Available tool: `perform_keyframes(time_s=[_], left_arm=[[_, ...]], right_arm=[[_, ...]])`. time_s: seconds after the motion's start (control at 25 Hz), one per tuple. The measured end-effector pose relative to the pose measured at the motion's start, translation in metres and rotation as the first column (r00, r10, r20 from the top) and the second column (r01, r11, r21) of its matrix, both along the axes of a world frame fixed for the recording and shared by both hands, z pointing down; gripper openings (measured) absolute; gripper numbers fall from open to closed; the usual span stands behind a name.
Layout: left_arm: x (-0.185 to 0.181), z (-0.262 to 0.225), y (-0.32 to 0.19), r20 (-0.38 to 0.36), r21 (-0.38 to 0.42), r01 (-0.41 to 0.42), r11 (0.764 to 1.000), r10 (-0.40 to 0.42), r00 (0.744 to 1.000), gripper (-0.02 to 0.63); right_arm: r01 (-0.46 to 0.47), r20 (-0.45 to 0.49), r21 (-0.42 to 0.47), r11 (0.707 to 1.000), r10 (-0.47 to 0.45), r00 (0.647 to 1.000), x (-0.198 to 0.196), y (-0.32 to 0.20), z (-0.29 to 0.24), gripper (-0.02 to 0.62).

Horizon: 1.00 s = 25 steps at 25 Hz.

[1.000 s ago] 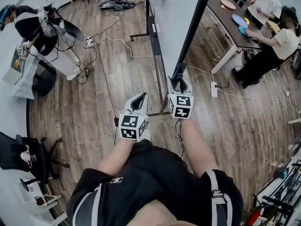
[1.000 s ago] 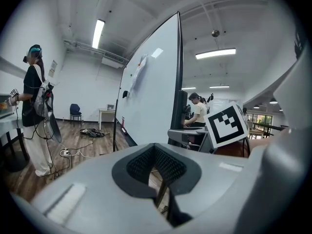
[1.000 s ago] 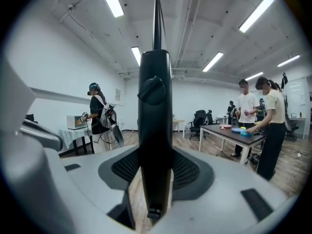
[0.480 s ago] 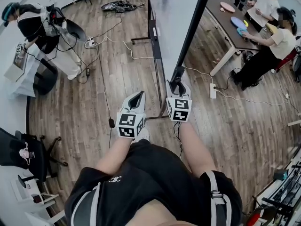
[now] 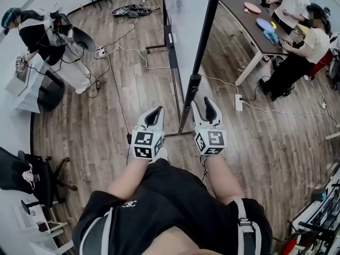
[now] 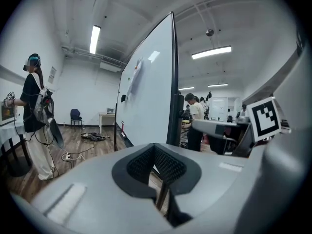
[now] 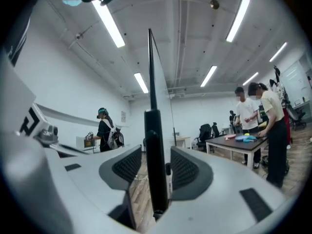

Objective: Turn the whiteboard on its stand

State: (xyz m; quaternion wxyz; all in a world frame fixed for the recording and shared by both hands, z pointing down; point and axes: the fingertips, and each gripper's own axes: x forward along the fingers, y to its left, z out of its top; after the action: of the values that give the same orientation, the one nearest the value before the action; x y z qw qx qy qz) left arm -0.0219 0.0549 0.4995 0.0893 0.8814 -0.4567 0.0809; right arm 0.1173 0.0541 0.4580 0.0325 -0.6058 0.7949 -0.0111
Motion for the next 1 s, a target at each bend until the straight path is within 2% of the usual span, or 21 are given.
perform_keyframes(time_s=[0.12, 0.2, 0.36, 0.48, 1.0], left_arm=[[0.012, 0.001, 0.006, 0.002, 0.0, -0.023, 1.0, 0.023, 1.0, 0.008], [0.018, -0.001, 0.009, 0.0, 0.007, -0.035, 0.999, 0.036, 0.999, 0.008], [0.028, -0.005, 0.012, -0.005, 0.02, -0.054, 0.998, 0.055, 0.999, 0.008], [0.037, -0.005, 0.018, -0.004, 0.02, -0.07, 0.997, 0.07, 0.998, 0.008], [0.04, -0.006, 0.027, -0.004, 0.025, -0.063, 0.998, 0.063, 0.998, 0.008]], right_arm=[[-0.079, 0.036, 0.094, 0.992, 0.076, 0.996, 0.024, 0.02, -0.03, 0.056], [-0.111, 0.045, 0.096, 0.989, 0.107, 0.993, 0.033, 0.028, -0.037, 0.008], [-0.12, -0.004, 0.01, 0.993, 0.12, 0.993, 0.04, 0.038, -0.015, 0.005], [-0.128, 0.012, -0.05, 0.99, 0.129, 0.992, 0.047, 0.048, 0.005, 0.005], [-0.105, 0.01, -0.068, 0.992, 0.106, 0.994, 0.041, 0.052, 0.012, 0.005]])
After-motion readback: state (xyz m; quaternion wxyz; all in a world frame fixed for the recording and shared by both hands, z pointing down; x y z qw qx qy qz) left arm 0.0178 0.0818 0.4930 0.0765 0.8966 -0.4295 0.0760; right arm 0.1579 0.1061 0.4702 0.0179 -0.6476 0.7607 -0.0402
